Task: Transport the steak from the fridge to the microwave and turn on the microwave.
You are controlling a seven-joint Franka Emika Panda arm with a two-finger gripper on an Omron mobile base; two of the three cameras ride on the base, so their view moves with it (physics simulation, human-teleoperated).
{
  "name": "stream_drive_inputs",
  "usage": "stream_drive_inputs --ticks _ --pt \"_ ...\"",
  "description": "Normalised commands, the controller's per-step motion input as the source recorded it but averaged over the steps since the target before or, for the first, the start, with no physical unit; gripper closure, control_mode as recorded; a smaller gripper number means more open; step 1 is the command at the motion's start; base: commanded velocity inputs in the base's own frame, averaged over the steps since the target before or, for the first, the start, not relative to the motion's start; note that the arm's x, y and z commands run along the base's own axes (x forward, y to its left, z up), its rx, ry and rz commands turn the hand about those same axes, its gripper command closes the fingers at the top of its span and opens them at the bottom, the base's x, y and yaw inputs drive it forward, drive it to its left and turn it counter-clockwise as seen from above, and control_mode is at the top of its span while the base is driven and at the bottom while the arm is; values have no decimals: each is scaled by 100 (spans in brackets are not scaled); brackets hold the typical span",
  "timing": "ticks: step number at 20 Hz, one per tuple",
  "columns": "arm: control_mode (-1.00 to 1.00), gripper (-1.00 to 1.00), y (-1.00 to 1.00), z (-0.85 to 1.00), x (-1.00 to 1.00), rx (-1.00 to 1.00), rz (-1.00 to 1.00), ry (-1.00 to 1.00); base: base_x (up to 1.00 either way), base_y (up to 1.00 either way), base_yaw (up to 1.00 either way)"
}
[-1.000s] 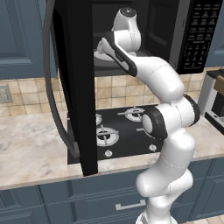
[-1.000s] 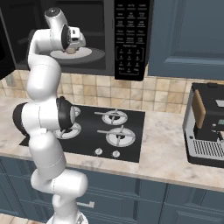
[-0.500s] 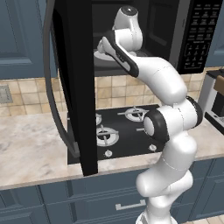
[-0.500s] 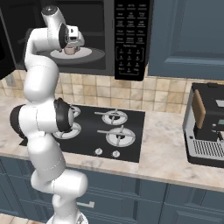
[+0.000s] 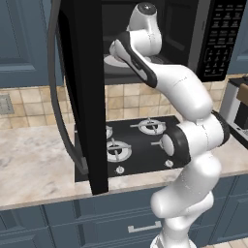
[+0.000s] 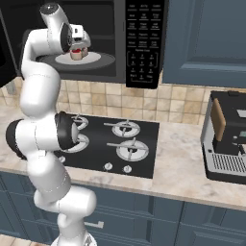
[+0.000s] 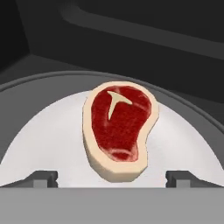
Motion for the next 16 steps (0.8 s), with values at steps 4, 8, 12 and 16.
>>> stream_drive_inputs --ticks 4,8,12,16 --pt "-100 -100 -4 2 -66 3 0 -9 0 0 0" --pt "-100 -100 -2 0 -75 3 0 -9 0 0 0" --pt "-100 -100 0 -3 -69 2 0 -6 0 0 0" --pt "-100 -100 -5 2 -68 7 0 -9 0 0 0"
